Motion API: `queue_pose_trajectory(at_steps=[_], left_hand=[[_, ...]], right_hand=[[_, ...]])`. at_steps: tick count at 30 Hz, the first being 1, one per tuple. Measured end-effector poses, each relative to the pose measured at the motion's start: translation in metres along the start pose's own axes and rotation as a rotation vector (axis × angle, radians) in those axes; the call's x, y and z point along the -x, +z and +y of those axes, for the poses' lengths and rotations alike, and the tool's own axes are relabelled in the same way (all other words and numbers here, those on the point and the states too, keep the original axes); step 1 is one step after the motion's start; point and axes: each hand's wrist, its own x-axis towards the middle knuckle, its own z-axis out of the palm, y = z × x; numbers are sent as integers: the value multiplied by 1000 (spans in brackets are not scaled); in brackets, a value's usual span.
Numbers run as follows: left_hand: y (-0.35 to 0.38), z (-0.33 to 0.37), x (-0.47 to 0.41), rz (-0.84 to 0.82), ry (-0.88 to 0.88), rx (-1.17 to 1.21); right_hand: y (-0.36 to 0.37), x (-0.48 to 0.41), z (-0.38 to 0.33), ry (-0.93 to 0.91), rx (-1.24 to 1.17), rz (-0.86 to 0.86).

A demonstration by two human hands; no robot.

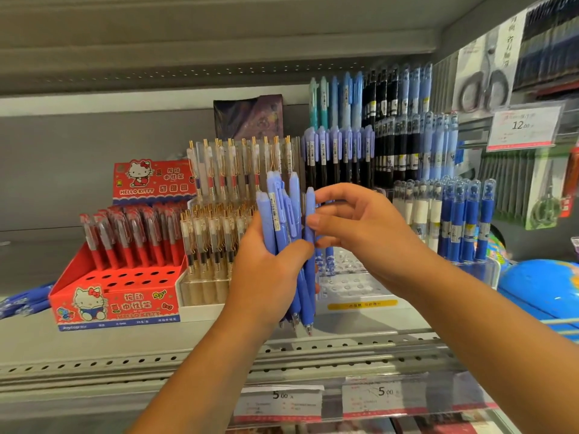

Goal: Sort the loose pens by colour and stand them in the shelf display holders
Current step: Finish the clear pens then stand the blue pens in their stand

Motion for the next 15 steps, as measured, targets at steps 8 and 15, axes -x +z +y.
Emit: queue_pose_trajectory(at_steps=[8,15], left_hand=[[-3,-4,-4,146,17,2],[-2,-3,-3,104,1,25]], right_hand=[[-14,-3,-1,-91,-197,160],[-35,-24,-7,-224,218,386]])
